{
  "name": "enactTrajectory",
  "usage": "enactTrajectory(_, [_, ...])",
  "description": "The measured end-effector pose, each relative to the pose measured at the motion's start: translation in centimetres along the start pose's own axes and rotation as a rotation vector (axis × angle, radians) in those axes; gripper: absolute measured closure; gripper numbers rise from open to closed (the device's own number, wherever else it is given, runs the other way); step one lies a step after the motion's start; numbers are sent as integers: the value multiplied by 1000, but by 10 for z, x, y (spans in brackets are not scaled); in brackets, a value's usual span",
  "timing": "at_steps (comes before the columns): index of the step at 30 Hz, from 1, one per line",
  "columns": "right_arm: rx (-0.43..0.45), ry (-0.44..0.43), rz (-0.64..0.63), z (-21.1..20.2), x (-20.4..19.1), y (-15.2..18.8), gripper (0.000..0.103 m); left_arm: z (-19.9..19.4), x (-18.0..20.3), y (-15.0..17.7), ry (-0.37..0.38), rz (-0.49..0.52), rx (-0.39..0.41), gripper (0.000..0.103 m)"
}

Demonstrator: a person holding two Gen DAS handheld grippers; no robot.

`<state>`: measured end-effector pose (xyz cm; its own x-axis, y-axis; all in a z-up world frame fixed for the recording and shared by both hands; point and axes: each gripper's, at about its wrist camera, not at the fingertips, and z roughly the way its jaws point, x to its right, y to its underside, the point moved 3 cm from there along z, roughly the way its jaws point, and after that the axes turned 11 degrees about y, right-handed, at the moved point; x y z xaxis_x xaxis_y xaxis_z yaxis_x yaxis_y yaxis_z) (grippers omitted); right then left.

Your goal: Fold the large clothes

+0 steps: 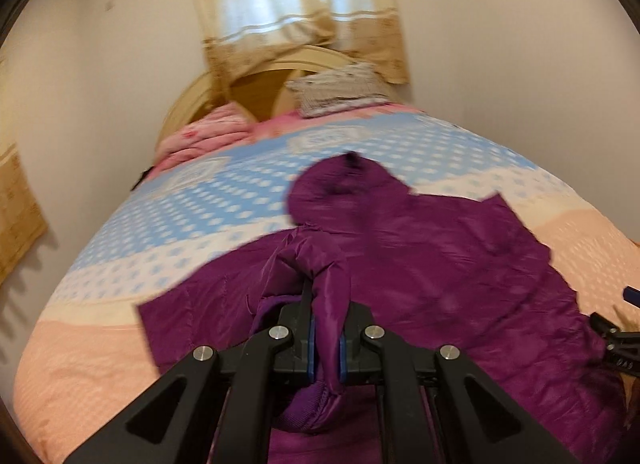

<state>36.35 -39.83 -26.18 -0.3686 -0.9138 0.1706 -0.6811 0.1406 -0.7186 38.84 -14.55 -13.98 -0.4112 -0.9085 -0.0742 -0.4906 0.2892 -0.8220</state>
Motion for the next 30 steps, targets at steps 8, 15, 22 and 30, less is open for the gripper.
enactTrajectory(8, [-33,53,15,17,16,2,12,19,66,8,-7,119,33,16])
enactTrajectory(15, [-41,64,25,16,21,-1,7,-6,64,-3,-5,128,80,15])
enactTrajectory(22, [-14,29,7,-10,7,-21,6,-21,-17,9,-146,40,85,14])
enactTrajectory(30, [14,-162,-54,-34,-81,-51,5,7,-153,64,-373,-154,-72,14])
